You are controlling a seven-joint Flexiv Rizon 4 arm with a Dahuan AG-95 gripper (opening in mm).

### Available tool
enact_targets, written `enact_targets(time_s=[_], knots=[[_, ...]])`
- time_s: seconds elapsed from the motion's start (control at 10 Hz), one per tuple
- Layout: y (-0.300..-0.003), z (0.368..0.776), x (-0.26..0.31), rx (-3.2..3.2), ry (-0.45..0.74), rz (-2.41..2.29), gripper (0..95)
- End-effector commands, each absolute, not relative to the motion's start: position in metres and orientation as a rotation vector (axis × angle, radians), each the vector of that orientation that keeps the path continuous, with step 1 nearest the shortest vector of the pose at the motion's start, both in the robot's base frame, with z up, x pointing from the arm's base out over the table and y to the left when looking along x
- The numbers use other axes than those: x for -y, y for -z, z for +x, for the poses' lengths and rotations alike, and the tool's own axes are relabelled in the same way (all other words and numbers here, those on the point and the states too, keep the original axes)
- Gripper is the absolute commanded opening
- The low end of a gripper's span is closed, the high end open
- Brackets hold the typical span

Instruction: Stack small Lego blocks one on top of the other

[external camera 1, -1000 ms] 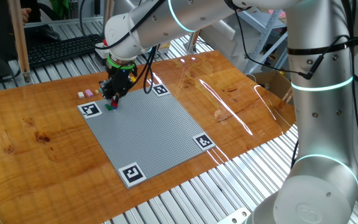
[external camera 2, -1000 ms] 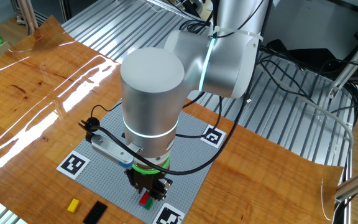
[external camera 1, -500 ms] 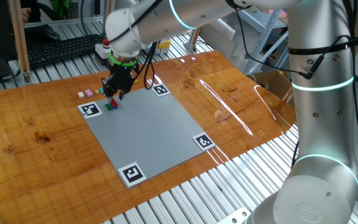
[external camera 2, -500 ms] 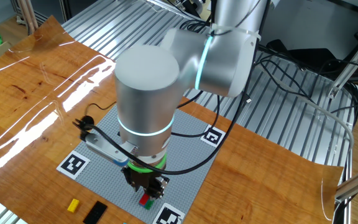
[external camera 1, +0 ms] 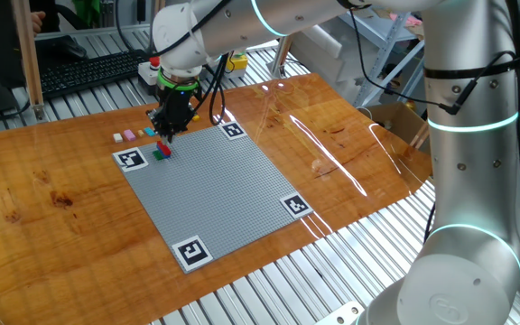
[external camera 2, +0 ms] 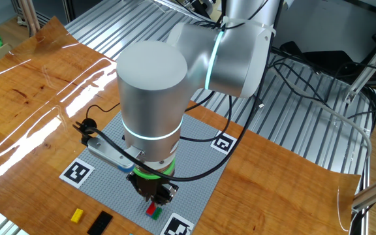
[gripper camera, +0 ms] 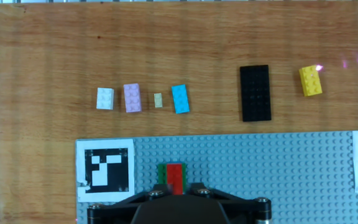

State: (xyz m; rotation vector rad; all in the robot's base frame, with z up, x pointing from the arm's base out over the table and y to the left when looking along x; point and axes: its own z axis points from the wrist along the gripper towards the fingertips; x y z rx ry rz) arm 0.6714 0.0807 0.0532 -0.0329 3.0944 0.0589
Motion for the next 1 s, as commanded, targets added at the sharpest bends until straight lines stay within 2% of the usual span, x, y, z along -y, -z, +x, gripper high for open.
enact_targets(time_s=[0.1,0.8,1.0], knots=[[-0.054,0.672,-0.081,-3.098,-0.058,-0.034,0.0],[-0.059,0.670,-0.081,-3.108,-0.055,-0.026,0.0],[-0.044,0.671,-0.081,-3.095,-0.067,-0.019,0.0]])
